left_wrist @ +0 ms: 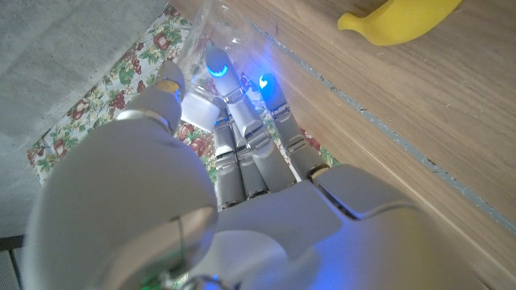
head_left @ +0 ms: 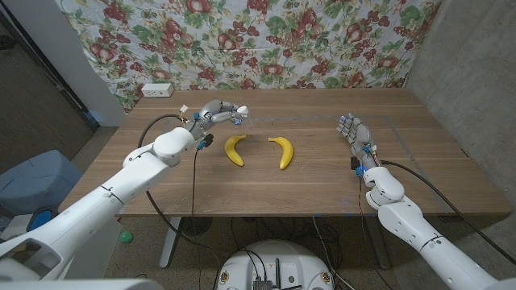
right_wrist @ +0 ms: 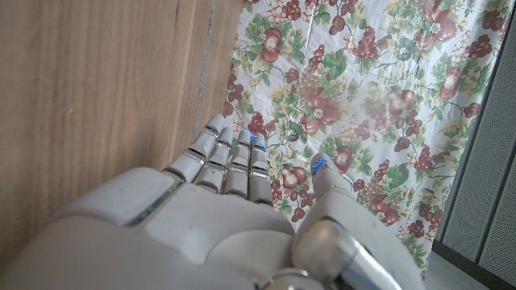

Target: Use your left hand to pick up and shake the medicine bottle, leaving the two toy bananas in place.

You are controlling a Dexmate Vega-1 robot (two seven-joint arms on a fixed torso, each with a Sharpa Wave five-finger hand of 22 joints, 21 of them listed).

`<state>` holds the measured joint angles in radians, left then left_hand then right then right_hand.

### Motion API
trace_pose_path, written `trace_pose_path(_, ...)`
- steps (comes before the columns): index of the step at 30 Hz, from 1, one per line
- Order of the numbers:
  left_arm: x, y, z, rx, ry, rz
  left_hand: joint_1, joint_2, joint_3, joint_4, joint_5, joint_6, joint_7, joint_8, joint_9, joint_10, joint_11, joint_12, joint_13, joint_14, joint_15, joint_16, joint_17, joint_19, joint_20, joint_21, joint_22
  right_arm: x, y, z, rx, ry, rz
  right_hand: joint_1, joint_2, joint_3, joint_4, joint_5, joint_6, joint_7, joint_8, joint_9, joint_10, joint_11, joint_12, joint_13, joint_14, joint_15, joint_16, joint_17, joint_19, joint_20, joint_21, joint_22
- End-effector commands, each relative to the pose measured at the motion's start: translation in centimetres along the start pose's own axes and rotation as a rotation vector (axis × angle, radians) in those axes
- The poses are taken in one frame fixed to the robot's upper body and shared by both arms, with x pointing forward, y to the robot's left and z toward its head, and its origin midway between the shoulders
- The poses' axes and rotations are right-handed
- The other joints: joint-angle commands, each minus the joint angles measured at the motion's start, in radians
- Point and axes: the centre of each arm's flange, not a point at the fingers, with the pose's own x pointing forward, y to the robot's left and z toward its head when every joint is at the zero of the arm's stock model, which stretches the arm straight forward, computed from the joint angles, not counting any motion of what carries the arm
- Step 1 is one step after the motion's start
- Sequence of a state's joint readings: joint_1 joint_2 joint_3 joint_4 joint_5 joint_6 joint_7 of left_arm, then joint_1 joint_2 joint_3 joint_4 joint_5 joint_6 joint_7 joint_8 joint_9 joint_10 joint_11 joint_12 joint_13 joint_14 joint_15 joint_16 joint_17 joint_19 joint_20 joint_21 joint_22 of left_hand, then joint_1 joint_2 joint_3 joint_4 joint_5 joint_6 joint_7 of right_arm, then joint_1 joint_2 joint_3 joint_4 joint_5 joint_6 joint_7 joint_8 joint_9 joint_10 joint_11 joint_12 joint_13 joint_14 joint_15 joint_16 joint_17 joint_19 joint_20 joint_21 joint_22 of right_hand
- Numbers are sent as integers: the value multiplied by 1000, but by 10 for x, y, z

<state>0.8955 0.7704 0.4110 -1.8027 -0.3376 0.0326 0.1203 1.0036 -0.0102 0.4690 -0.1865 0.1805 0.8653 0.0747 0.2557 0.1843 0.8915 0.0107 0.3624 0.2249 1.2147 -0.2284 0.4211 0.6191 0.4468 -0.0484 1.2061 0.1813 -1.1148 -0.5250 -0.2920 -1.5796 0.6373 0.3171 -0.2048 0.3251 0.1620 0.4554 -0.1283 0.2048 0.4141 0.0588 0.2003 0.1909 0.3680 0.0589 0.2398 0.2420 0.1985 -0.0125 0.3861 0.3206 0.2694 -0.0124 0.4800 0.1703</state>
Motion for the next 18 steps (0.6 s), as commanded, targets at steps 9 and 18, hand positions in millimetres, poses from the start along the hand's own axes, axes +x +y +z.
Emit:
trace_pose_path(9,-26,-2,-7,-195,-208,346,125,132,26,17,4,160,-71,3,93,287,-192,4,314,6,-7,-8,2,-6,-129,14,3,-5,-2,0,1,-5,-3,4,2,-1,1,4,2,3,1,3,5,-1,-4,0,7,0,-3,-2,12,4,-8,2)
trace_pose_path(18,-32,-6,-8,-225,-234,392,124,131,26,17,5,160,-70,1,93,287,-191,0,310,8,-7,-10,3,-8,-128,16,3,-6,-3,0,5,-6,2,4,2,-2,1,4,2,2,1,3,5,-1,-4,0,7,-1,-3,-2,13,4,-11,2)
